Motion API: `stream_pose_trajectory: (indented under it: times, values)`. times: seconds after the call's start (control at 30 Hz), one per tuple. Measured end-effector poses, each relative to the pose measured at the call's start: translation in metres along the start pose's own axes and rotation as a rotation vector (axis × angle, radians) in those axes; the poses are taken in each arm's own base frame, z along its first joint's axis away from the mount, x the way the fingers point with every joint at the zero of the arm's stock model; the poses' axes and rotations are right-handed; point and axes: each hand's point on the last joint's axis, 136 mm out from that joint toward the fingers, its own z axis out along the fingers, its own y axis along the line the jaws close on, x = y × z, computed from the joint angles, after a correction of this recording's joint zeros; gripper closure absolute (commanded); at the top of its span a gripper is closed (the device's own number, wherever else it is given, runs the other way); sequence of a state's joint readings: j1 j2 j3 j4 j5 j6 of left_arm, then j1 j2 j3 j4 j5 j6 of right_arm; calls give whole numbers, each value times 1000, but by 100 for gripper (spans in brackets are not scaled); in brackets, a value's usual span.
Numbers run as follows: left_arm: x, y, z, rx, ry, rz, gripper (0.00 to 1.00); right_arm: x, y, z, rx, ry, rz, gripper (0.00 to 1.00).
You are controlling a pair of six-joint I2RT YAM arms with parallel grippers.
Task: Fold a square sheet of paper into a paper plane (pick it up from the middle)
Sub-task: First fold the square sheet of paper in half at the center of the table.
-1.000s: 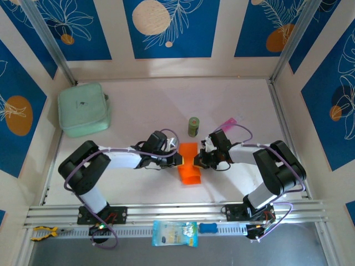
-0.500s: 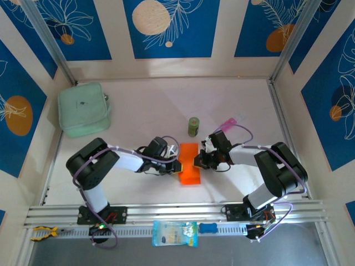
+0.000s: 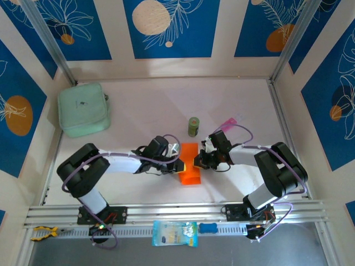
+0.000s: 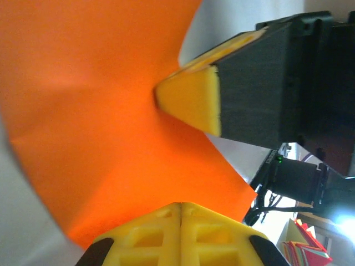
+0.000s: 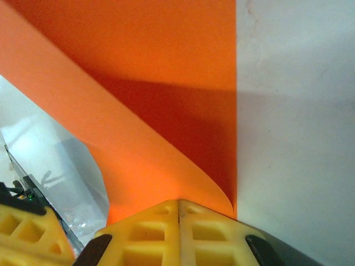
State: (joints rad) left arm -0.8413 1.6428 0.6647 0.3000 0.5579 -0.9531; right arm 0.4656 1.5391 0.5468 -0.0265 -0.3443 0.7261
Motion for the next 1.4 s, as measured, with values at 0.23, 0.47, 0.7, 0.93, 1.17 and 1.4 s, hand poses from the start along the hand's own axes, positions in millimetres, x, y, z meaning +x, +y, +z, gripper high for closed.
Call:
stream_pose_trajectory:
  times: [0.23,0.47,0.7,0.93,1.17,1.4]
  values:
    - [9,16,7,-34,29,-35,95,1,0,0,6,-2,-4,100]
    - [25,39,9,-85,69,-34,95,1,0,0,7,0,-4,100]
    - [35,39,3,-133,80,22,94,1,0,0,12,-2,-6,100]
    - [26,18,-3,-122,52,39,93,1,0,0,15,-5,-9,100]
    - [18,10,8,-80,48,22,93,2,0,0,16,-5,-10,100]
    - [42,37,9,-122,111,-5,92,2,0,0,13,-6,-12,100]
